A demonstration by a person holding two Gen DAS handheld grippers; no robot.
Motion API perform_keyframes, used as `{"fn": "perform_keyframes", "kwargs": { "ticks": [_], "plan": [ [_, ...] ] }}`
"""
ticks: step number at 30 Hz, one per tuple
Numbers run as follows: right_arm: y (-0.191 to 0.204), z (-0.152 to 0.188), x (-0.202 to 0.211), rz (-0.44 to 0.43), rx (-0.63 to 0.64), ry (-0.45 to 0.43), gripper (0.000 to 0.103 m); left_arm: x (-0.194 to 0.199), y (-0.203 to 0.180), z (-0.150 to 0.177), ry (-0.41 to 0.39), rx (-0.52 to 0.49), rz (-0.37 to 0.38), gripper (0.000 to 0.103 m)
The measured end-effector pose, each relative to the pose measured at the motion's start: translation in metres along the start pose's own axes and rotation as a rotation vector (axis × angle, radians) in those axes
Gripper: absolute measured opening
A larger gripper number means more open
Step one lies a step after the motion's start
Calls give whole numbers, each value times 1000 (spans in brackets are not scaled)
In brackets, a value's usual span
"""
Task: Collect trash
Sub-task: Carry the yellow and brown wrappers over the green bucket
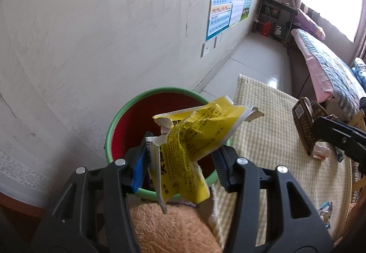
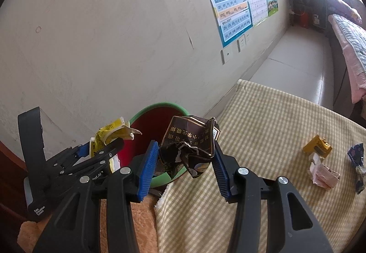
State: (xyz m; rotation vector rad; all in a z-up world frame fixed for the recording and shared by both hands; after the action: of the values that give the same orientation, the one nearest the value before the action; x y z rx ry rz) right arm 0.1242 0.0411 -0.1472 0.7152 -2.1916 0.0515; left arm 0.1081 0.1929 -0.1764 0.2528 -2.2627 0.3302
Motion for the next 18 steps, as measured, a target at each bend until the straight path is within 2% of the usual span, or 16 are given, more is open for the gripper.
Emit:
{"fn": "perform_keyframes", "kwargs": {
  "ticks": [18],
  "plan": [
    [12,-6,-54,-55,6,86,46,-35,47,-4,50,58,-73,48]
  ]
}}
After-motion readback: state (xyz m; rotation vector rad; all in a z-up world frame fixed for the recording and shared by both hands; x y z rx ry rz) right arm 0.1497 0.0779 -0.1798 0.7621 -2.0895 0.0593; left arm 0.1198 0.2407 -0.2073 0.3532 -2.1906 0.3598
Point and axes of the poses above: each gripper's, at about its wrist camera, not at the fingertips, and x roughly against the way its jaws point, y to its left, z to its underside, the point moved 9 cm from there along -x, roughly the way its jaws point, and after that the axes turned 11 degrees about x, right-handed, at the moved point
